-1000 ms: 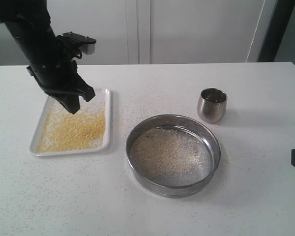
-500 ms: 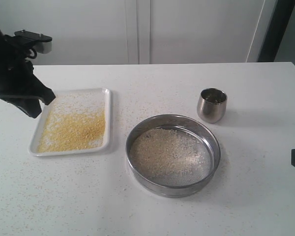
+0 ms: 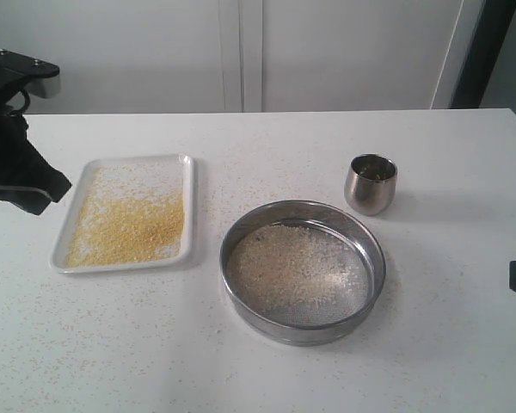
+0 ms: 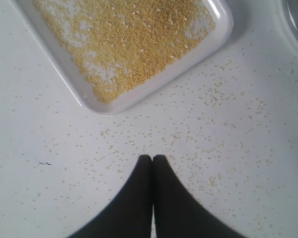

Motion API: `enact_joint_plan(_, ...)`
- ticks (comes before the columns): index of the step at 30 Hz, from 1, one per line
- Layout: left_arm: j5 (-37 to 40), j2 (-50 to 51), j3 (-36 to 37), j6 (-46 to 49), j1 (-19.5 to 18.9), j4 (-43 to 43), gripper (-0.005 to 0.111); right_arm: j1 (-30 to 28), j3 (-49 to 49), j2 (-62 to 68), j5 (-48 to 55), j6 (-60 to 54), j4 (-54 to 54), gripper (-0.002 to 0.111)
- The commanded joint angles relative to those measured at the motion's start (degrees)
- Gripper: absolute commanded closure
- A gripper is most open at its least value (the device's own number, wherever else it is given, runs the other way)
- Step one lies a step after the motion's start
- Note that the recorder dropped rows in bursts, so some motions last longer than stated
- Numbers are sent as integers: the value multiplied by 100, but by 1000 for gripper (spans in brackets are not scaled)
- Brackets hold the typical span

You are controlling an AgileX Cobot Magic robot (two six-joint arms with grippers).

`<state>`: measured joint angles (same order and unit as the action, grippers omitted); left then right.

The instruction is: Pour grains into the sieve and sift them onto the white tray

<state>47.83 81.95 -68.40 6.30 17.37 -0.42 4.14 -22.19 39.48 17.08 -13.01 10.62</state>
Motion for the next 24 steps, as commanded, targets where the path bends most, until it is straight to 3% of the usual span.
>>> enact_joint_plan(1,9,-565,309,-238,-17,42,107,-19,-30,0,-48,-26,5,108)
enact_joint_plan(14,747,-2348,724,-372,-4,-55,107,-19,-30,0,-48,-26,5,108)
enact_joint_plan(24,755,-2411,724,-361,-4,-25,107,-19,-30,0,-48,-26,5,108)
